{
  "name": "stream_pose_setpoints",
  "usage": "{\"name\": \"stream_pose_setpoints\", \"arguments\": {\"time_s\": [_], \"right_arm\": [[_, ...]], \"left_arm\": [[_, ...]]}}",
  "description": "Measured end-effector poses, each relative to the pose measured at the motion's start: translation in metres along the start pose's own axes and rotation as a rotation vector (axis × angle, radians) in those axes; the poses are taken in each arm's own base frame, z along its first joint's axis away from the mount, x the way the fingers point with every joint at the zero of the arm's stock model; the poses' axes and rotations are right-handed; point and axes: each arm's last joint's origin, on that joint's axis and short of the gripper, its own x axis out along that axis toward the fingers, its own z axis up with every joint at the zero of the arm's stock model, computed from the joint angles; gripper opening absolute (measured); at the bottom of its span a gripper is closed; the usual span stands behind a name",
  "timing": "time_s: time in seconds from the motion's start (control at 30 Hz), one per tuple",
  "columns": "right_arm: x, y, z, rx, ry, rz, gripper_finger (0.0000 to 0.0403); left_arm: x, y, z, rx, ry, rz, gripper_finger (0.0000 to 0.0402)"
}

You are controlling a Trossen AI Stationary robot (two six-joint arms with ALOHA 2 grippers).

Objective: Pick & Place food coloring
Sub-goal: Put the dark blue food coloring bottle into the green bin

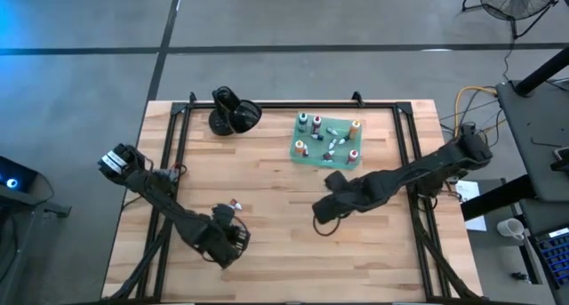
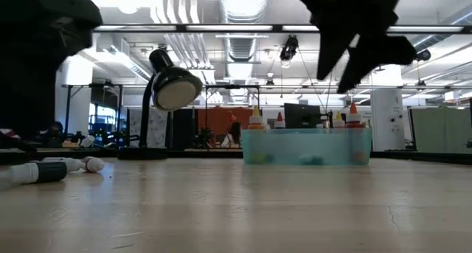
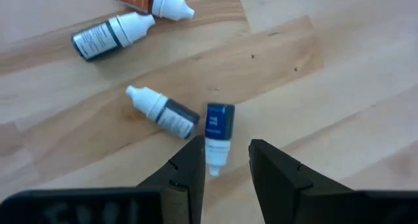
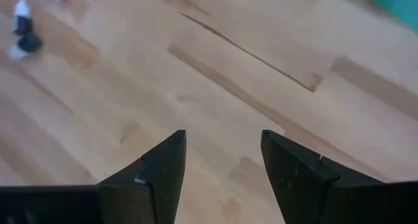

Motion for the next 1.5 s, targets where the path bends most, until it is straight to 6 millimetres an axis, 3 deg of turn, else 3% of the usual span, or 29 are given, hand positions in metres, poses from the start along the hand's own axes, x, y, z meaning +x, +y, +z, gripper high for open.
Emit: {"name": "stream_pose_setpoints", "arguments": {"time_s": [0.23, 0.47, 0.77, 1.27, 1.5], "right_arm": [[0.013, -0.016, -0.012, 0.031, 0.006, 0.022, 0.0192], [0.022, -0.022, -0.016, 0.026, 0.012, -0.008, 0.0192], [0.021, -0.021, -0.015, -0.011, 0.009, -0.001, 0.0192], [0.021, -0.021, -0.015, -0.019, 0.008, -0.002, 0.0192], [0.017, -0.02, -0.017, -0.025, 0.009, 0.009, 0.0192]], "left_arm": [[0.005, -0.002, 0.006, 0.015, 0.025, 0.024, 0.0092], [0.022, -0.006, 0.004, 0.055, 0.041, 0.061, 0.0092], [0.035, -0.012, 0.003, 0.067, 0.066, 0.055, 0.0092], [0.039, -0.013, 0.007, 0.099, 0.061, 0.058, 0.0091], [0.048, -0.014, 0.005, 0.13, 0.067, 0.085, 0.0059]]}}
